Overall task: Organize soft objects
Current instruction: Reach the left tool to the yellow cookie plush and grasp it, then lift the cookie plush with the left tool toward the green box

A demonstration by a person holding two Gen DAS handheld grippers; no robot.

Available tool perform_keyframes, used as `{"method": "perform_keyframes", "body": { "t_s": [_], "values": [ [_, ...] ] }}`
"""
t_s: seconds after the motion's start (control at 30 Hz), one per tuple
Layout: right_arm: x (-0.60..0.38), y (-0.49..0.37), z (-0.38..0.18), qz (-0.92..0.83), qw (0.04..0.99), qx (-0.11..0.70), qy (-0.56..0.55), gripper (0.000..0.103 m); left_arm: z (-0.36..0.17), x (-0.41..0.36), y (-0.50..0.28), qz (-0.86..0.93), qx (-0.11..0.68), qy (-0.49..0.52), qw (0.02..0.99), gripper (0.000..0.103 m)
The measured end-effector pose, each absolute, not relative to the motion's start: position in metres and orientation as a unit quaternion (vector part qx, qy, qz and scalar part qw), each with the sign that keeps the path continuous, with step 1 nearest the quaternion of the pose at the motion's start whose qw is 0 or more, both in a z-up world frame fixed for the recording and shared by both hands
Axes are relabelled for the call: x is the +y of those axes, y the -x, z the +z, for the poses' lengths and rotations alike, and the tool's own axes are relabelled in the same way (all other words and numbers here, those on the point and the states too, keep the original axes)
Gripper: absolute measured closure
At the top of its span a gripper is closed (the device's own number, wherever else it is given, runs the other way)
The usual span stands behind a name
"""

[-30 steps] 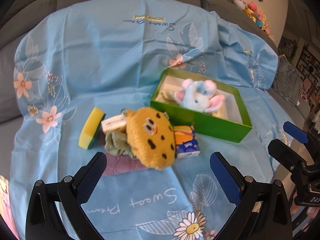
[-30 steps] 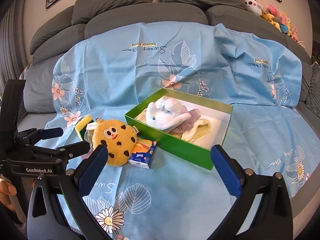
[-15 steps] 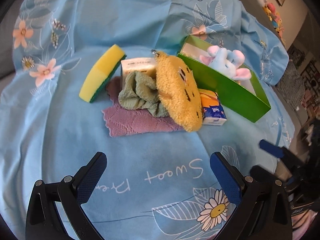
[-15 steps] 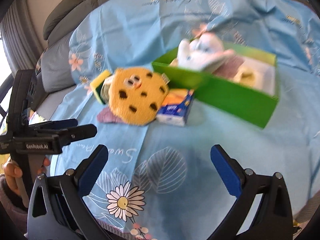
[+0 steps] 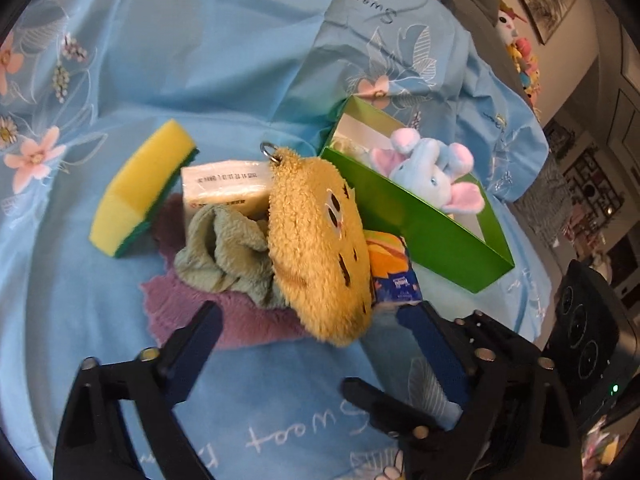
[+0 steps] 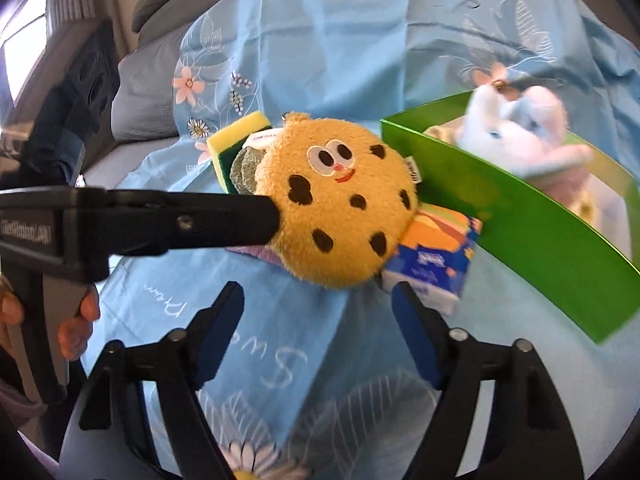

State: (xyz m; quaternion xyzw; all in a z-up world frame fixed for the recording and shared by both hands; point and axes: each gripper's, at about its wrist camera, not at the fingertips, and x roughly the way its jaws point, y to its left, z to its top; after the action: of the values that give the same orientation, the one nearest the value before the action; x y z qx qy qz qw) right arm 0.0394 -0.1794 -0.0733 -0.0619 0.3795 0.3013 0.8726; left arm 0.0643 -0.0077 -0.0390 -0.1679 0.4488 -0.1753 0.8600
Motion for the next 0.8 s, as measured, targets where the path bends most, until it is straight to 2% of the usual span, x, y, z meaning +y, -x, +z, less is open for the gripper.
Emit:
{"method": "perform_keyframes", "body": {
  "t_s": [0.07,0.17,0.2,0.33,0.4,0.6,0.8],
  "values": [
    [-0.174,-0.047,-0.075,0.306,0.872,0.377,0.068,0.034,-0.044,-0.008,-0.071,-0.178,0.457,0.176,0.854,0.022],
    [-0.169,-0.053,-0.078,0.312,0.869,0.377,0.076,0.04,-0.047,-0.009,-0.075,-0.193,0.459,0.19,0.846,0.041],
    [-0.167,-0.056,-0.079,0.312,0.868,0.379,0.081,0.044,-0.047,-0.009,-0.076,-0.196,0.458,0.193,0.845,0.047],
    [-0.164,-0.062,-0.082,0.312,0.866,0.38,0.092,0.055,-0.054,-0.005,-0.084,-0.21,0.468,0.23,0.827,0.062],
    [-0.165,-0.065,-0.083,0.31,0.867,0.38,0.092,0.065,-0.055,-0.004,-0.086,-0.211,0.468,0.242,0.823,0.069],
    [-0.165,-0.055,-0.077,0.318,0.873,0.36,0.089,0.082,-0.041,-0.011,-0.08,-0.219,0.45,0.226,0.836,0.075],
    [-0.172,-0.036,-0.051,0.327,0.884,0.325,0.076,0.084,-0.008,-0.013,-0.061,-0.235,0.42,0.212,0.85,0.075]
  ]
}}
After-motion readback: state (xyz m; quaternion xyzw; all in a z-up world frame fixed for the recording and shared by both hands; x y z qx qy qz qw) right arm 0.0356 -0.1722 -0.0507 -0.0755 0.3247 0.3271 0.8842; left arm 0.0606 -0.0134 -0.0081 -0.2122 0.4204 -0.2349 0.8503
